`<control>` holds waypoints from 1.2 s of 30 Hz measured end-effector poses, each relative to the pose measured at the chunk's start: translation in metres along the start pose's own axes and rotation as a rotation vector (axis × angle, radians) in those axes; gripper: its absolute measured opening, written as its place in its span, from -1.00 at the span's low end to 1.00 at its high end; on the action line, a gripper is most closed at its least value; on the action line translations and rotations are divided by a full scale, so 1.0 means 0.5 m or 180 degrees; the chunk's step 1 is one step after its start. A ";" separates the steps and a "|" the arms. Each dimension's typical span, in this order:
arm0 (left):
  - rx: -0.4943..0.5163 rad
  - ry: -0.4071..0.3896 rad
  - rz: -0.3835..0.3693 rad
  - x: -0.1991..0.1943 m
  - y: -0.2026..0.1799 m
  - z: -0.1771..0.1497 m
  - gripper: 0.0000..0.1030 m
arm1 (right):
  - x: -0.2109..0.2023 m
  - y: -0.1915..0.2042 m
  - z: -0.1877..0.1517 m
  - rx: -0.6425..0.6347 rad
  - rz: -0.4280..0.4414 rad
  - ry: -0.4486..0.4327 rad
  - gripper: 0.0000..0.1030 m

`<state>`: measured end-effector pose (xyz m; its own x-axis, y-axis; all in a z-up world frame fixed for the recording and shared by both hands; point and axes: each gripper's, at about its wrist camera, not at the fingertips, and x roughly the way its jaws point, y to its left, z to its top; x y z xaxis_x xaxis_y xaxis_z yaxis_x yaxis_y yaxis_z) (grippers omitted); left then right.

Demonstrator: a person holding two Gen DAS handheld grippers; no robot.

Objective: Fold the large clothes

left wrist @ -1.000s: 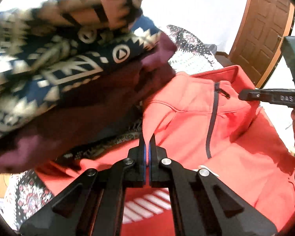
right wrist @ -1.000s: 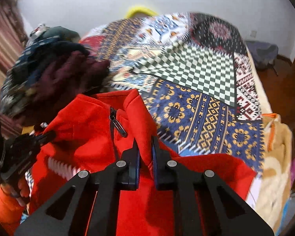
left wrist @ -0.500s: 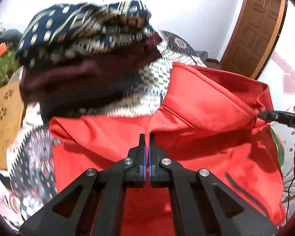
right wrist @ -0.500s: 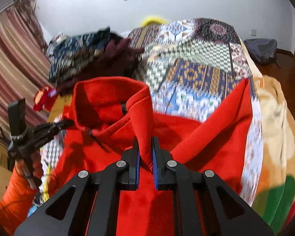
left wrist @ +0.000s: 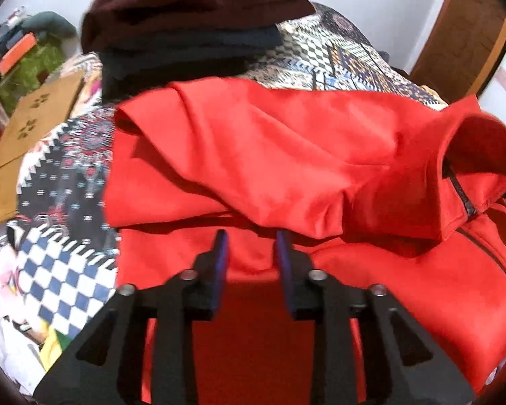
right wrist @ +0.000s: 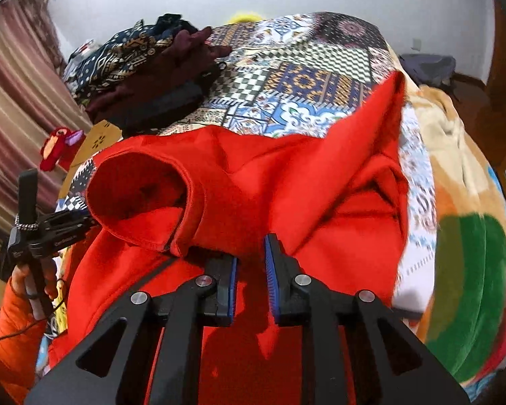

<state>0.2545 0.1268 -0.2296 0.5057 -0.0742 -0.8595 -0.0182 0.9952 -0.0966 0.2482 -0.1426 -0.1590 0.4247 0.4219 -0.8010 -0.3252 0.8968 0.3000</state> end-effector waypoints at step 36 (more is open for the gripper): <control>-0.1406 -0.0030 -0.0593 0.138 0.253 0.146 0.32 | 0.113 -0.243 0.145 0.1313 0.0166 0.0078 0.09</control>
<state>0.3500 0.2525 -0.2643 0.5428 -0.2461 -0.8030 -0.2902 0.8422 -0.4543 0.3730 -0.2181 -0.2034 0.3948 0.4693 -0.7898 0.0223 0.8546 0.5189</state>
